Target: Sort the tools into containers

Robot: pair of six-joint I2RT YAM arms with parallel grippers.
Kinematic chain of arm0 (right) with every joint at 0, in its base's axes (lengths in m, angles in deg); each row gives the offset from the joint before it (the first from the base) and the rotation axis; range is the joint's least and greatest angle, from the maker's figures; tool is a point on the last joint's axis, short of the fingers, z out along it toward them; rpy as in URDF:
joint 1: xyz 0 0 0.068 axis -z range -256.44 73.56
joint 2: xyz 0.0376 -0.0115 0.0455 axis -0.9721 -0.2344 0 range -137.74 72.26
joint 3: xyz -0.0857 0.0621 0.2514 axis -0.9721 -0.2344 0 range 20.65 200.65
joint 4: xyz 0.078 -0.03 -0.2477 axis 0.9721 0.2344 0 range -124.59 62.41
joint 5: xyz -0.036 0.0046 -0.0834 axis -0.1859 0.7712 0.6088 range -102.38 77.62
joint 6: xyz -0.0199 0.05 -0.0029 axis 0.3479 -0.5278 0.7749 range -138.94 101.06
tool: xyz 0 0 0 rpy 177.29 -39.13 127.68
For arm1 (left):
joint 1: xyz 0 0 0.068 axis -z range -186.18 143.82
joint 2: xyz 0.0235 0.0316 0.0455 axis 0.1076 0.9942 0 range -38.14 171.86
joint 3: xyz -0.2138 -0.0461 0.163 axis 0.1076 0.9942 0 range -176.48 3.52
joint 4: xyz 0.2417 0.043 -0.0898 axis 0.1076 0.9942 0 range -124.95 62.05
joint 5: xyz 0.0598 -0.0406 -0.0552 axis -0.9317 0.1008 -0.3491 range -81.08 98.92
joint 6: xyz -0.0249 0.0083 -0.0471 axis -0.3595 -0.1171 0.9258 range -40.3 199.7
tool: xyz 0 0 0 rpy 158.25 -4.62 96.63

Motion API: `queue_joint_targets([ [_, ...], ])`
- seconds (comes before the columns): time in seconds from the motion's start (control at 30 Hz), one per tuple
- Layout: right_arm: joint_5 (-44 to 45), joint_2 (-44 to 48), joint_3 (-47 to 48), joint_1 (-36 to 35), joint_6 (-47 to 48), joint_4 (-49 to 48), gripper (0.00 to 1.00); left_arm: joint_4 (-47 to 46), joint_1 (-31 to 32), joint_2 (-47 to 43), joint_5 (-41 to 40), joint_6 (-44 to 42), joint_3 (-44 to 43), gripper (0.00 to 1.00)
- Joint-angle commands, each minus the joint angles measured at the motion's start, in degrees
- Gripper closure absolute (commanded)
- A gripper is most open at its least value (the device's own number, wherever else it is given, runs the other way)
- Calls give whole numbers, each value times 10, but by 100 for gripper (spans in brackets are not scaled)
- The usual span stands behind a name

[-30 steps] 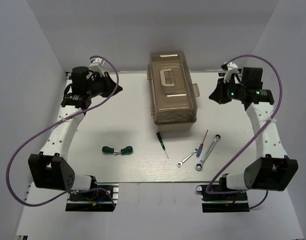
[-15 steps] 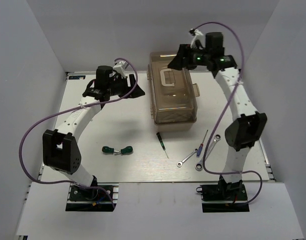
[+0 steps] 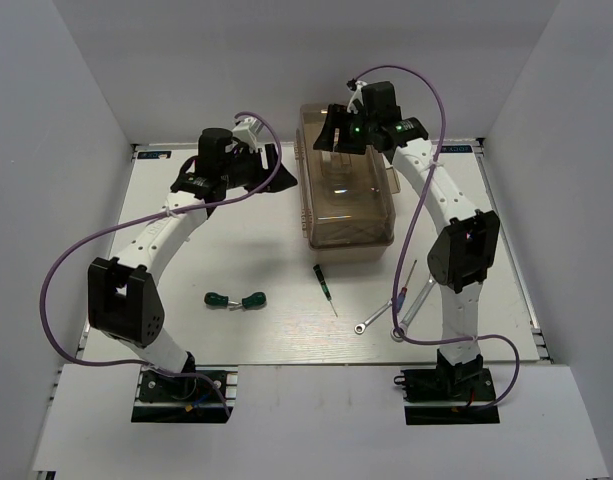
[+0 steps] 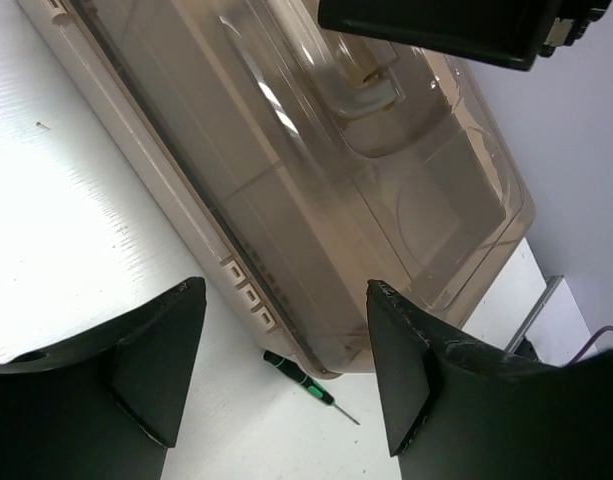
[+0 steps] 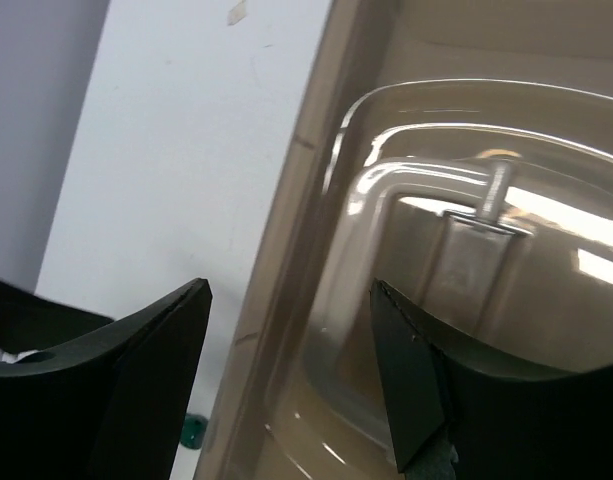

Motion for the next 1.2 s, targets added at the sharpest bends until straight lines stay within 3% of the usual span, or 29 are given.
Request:
queue_joint_targets([
  [0.0,78,9,28,-7,-3,11,30,-10,7,-10,-6,-3,-20,24],
  [0.3,37,12,-28,-12,-21,46,30,-10,7,-10,-29,-8,-55,24],
  [0.57,54,-5,-13,-23,-29,98,32,-17,2,-42,-112,-8,-72,24],
  [0.7,-2,-10,-26,-20,-43,113,35,-22,-4,-50,-164,3,-72,24],
  [0.93,-162,-15,-32,-12,-73,39,37,-48,-9,20,-124,45,-109,24],
  [1.07,-196,-20,-14,-2,-86,11,38,-61,-9,68,-84,59,-152,24],
  [1.17,-207,-21,-8,5,-92,4,40,-33,-4,120,-54,59,-235,26],
])
